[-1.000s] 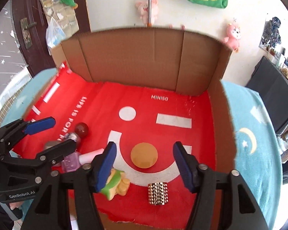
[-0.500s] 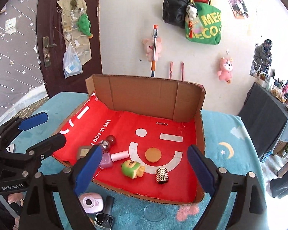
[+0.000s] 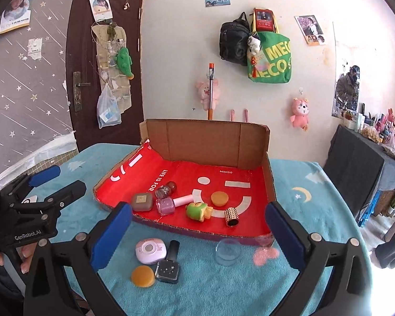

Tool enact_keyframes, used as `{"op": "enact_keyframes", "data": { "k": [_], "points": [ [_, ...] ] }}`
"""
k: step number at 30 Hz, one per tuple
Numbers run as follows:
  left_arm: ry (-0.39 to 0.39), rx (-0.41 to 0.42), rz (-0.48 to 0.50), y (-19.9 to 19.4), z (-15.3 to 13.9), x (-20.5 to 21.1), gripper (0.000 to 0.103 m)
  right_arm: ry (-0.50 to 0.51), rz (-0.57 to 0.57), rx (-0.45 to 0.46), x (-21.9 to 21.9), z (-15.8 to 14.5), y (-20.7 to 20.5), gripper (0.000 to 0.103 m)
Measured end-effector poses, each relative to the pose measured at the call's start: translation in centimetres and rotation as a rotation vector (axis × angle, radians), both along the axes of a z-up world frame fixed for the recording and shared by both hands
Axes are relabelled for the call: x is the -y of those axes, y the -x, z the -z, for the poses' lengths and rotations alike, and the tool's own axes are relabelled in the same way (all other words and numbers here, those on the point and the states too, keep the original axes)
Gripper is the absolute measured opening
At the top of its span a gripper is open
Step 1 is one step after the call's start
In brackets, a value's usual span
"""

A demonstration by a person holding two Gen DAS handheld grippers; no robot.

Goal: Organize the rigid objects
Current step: 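Lift both tools out of the box toward the remaining items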

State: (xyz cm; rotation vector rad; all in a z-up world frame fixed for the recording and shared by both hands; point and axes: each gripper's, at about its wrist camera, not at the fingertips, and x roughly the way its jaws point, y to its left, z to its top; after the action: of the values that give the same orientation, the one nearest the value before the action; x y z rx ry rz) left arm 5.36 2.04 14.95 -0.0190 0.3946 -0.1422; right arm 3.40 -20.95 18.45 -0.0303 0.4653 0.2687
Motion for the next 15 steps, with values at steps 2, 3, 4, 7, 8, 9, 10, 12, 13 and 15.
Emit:
{"op": "enact_keyframes", "data": {
  "k": [2, 3, 4, 7, 8, 9, 10, 12, 13, 15],
  "points": [
    [-0.006, -0.003, -0.007, 0.4, 1.2, 0.0, 0.094, -0.016, 0.023, 0.005, 0.7, 1.2, 0.8, 0.103],
    [-0.012, -0.004, -0.015, 0.5, 1.7, 0.0, 0.094, -0.024, 0.027, 0.014, 0.9, 1.8, 1.2, 0.103],
    [-0.016, -0.004, -0.024, 0.6, 2.3, 0.0, 0.094, -0.031, 0.021, 0.022, 1.1, 2.4, 1.5, 0.103],
    [-0.011, -0.003, -0.026, 1.0, 3.4, 0.3, 0.094, -0.013, 0.023, 0.05, 1.3, 4.0, 2.3, 0.103],
    [-0.008, -0.004, -0.021, 1.1, 3.7, 0.5, 0.094, 0.0, 0.032, 0.063, 1.2, 4.6, 2.7, 0.103],
    [-0.005, -0.005, -0.016, 1.2, 4.0, 0.6, 0.094, 0.01, 0.038, 0.072, 1.1, 5.1, 3.0, 0.103],
    [-0.003, -0.007, -0.012, 1.3, 4.3, 0.8, 0.094, 0.013, 0.04, 0.076, 1.0, 5.6, 3.2, 0.103],
    [0.002, -0.016, 0.001, 1.4, 4.8, 1.1, 0.094, 0.01, 0.041, 0.086, 0.9, 6.4, 3.7, 0.103],
    [0.005, -0.021, 0.006, 1.4, 5.1, 1.3, 0.094, 0.01, 0.041, 0.085, 0.8, 6.9, 3.8, 0.103],
    [0.006, -0.032, 0.012, 1.4, 5.6, 1.6, 0.094, 0.01, 0.051, 0.078, 0.6, 7.5, 3.9, 0.103]
  ]
}}
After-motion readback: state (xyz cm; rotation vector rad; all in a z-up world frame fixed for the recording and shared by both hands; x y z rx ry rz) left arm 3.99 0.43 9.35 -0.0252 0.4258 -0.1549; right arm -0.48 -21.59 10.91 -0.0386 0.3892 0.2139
